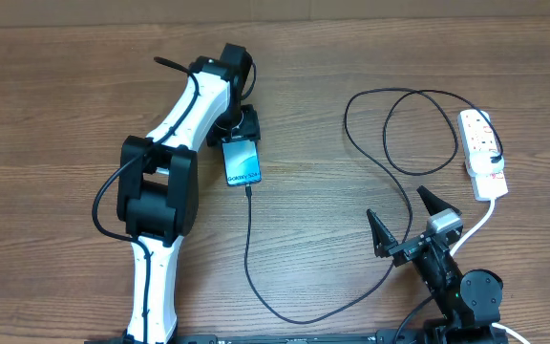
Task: Plug charger to phone and switch on socket
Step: 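Grasp the phone's top edge with the left gripper and lift it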
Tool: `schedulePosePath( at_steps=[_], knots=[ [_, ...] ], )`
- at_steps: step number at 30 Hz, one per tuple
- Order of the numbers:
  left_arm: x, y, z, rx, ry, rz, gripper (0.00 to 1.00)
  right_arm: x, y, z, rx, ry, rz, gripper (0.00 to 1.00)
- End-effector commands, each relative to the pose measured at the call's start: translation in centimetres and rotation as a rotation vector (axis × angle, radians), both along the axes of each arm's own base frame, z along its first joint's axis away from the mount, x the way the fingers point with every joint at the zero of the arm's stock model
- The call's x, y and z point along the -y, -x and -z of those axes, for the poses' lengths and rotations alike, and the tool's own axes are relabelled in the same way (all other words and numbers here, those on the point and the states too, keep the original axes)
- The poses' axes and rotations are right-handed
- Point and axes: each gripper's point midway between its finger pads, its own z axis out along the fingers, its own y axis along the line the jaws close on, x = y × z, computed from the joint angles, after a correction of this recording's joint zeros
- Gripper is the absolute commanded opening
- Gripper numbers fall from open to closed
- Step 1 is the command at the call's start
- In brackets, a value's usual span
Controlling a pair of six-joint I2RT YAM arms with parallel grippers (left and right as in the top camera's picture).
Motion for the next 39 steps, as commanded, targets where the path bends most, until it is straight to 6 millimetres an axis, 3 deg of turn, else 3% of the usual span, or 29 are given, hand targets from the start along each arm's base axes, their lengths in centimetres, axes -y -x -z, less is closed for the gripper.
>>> schedulePosePath(
  at_steps=[1, 14, 39],
  knots=[
    [0.5, -1.5, -2.5, 0.048, 0.043, 0.014, 0.64, 0.0, 0.0, 0.1, 0.004, 0.0, 0.001, 1.0],
    [3.0, -0.8, -8.4, 0.029, 0.188, 0.088, 0.64, 0.0, 0.0, 0.1, 0.004, 0.0, 0.001, 1.0],
    [2.8, -0.4, -8.3, 0.014, 0.18, 0.109, 0.65, 0.0, 0.0, 0.1, 0.004, 0.0, 0.001, 1.0]
  ],
)
